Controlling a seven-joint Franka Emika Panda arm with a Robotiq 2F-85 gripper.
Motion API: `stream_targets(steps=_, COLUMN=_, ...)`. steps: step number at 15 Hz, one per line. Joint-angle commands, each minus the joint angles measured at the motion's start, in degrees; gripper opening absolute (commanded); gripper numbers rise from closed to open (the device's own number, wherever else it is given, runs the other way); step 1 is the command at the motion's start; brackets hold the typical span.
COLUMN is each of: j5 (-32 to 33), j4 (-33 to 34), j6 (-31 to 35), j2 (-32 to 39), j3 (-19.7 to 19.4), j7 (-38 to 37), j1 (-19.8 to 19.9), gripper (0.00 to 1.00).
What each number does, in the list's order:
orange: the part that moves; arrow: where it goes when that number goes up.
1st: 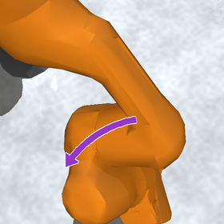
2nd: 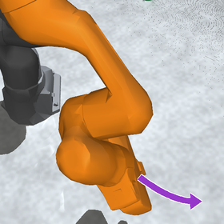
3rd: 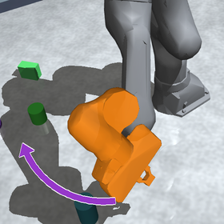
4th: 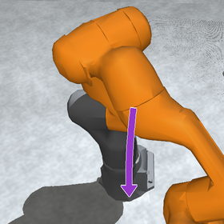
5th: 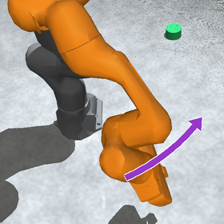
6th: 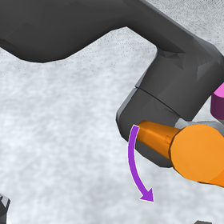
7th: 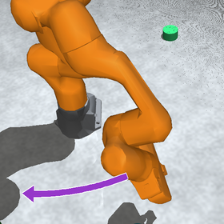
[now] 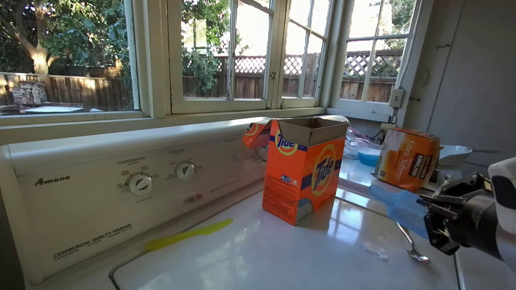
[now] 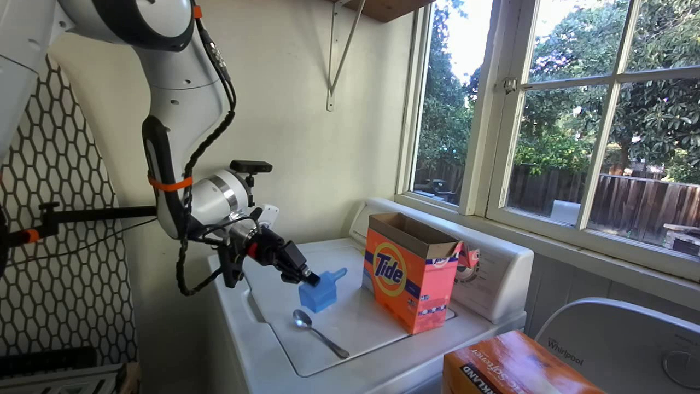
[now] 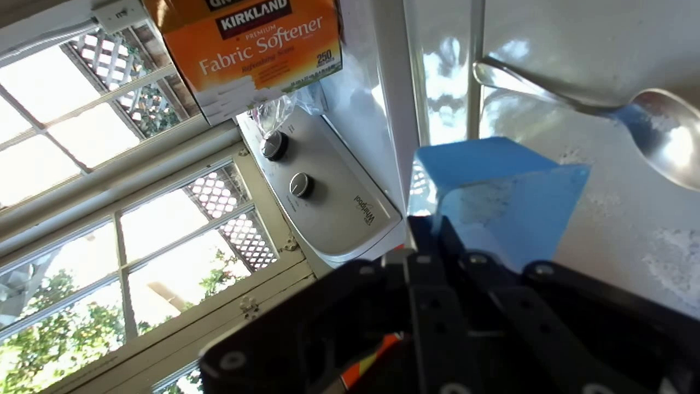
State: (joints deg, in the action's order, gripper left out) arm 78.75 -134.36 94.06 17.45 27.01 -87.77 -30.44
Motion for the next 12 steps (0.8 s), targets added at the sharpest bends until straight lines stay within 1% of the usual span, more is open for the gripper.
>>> stream_targets(steps=1, j5=1.6, j4=0.7, j6=-2.2, j2=1.4, j3=0.2, j7=-0.9, j1=-0.7, gripper=0.01)
stream_targets(steps=12, j5=2.0, j4=0.7, j6=-5.0, j2=1.7, j3=0.4, j7=-0.5, j1=-1.8, gripper=0.01)
